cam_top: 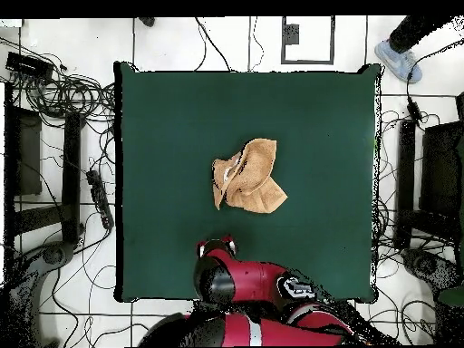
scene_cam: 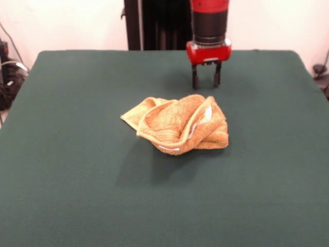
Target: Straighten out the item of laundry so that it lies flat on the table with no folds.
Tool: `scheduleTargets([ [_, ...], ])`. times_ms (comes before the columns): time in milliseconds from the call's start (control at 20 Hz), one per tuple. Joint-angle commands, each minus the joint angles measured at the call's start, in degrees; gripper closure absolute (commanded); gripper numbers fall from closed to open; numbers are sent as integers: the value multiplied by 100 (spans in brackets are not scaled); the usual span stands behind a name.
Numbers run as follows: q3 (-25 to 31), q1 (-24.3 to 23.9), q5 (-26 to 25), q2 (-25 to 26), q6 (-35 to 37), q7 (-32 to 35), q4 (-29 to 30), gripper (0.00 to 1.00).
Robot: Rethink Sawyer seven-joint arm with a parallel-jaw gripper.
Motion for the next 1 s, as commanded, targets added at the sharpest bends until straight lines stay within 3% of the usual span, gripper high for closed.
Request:
scheduleTargets([
  [50, 441, 374, 439, -357, 753, 870, -674, 0],
  [350, 786, 381, 307, -571, 1885, 352, -1167, 0],
  [1000, 849, 630, 18, -609, 2713, 183, -1878, 0],
])
